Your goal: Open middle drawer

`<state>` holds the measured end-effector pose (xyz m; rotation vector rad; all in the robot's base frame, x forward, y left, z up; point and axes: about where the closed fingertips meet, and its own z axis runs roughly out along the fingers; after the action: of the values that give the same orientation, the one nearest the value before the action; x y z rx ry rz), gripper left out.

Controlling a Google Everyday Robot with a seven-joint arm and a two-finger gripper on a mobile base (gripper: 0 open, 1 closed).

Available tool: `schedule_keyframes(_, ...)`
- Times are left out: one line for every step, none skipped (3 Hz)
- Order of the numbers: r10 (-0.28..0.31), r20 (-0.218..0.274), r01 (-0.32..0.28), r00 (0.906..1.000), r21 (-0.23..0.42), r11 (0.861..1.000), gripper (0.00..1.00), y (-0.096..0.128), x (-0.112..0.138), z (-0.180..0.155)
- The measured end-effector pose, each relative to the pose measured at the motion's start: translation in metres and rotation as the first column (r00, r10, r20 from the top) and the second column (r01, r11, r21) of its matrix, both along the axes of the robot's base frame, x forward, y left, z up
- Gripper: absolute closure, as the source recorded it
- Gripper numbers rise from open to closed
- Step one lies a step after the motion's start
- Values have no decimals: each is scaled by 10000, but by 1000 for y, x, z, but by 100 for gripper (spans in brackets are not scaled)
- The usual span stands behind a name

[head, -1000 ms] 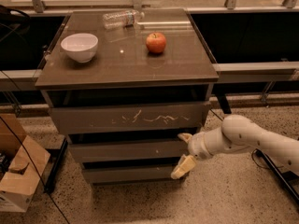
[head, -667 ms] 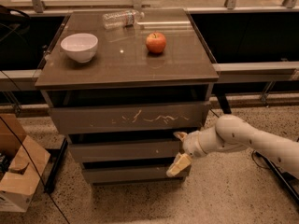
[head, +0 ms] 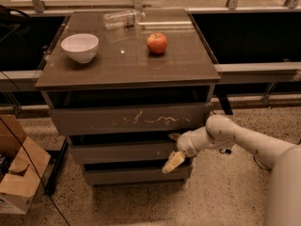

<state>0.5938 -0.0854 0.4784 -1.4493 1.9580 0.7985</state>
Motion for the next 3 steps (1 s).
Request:
schedule_keyframes(-17, -590, 42, 9983, 434, 9990, 0, 6, 22, -34)
schedule_keyframes(-4, -693, 36, 9976, 466, 9989, 18, 7, 23, -37)
schedule_keyframes(230, -809, -189, 9965, 512, 9985, 41, 9, 9, -31)
